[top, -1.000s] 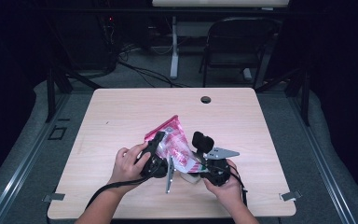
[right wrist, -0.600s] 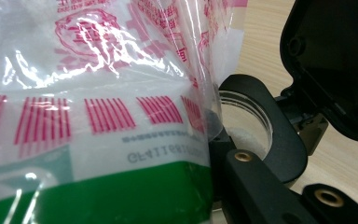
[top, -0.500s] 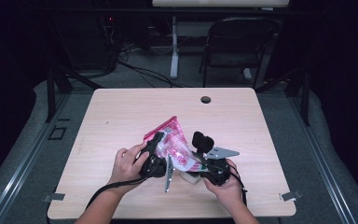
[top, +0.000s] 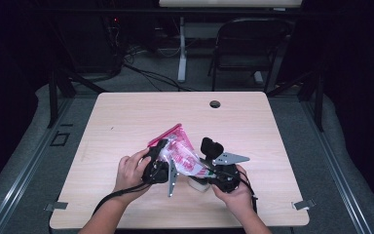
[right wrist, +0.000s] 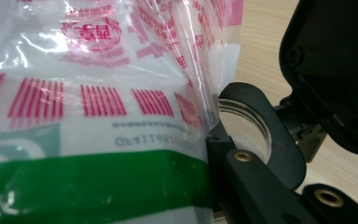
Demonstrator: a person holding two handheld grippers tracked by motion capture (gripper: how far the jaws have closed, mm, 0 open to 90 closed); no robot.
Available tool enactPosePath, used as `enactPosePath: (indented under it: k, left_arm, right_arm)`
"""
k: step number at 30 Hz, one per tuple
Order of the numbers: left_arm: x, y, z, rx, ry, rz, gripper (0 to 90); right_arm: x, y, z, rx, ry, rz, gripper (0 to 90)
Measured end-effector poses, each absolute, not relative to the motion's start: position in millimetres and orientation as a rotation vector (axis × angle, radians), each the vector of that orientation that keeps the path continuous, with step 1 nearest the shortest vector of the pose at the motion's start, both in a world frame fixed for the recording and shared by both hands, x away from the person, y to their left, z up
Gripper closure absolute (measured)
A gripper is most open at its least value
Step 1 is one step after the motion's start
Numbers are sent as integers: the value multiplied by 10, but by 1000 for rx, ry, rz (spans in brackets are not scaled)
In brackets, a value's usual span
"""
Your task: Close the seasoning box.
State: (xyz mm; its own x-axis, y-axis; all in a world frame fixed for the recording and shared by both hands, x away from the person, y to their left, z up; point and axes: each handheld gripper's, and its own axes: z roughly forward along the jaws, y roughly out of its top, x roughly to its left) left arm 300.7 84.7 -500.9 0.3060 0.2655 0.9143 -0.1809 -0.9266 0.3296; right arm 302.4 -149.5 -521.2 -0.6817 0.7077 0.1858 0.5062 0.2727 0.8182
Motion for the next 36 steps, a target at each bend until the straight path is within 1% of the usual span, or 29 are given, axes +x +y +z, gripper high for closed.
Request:
enactPosePath:
  k: [8,30,36]
  left_arm:
    - [3045,892,-5035,2212,125,1589,680]
    - [3096,953,-5096,2228,208,1475,683]
    - [3109,997,-5135,2226,262,1419,683]
  right_arm:
    - [3031,-1487,-5198,1123,2322,1375,897]
    - [3029,-1486,-5163,1117,2313,1387,895]
    - [3035,-1474,-5143,1107,2315,1385,894]
